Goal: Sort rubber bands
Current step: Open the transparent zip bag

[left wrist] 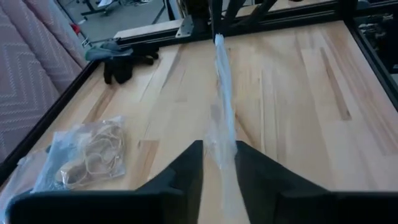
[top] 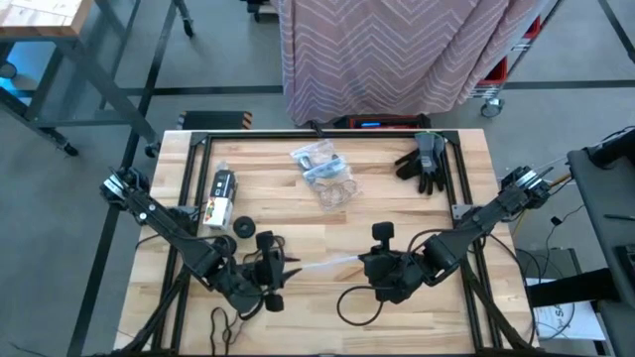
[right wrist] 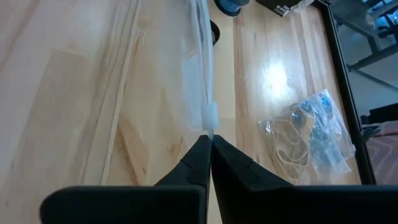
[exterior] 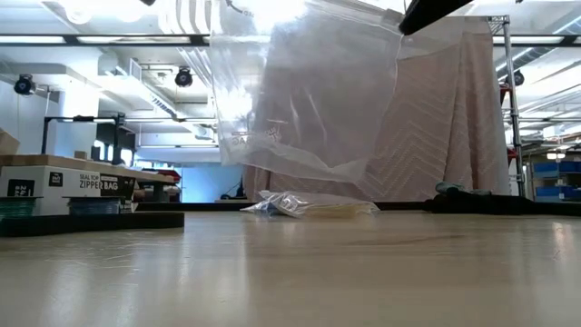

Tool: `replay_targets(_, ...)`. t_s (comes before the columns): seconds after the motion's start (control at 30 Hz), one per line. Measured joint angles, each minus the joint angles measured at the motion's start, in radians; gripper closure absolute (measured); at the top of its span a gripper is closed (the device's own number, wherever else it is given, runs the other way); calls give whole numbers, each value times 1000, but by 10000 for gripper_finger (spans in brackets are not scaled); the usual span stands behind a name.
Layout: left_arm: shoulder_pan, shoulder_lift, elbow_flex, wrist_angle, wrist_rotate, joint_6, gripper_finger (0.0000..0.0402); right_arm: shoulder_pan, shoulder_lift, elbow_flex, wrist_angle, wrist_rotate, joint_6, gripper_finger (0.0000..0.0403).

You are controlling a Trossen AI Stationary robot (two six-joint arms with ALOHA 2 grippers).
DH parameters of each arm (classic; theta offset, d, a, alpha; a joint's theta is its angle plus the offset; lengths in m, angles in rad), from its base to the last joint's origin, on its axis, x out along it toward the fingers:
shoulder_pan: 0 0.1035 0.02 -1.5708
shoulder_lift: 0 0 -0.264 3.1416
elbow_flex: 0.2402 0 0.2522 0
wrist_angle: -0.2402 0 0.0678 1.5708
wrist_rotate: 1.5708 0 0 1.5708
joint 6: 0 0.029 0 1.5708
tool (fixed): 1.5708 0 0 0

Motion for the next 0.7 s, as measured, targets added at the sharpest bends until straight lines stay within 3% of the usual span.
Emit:
replay_targets(0.23,1,0,0,2,1,5,396,0,0,0,4,0,0,403)
replay_targets(0.7,15,4,0,25,44,10,400,-26,0,0,127,-17,-96,403)
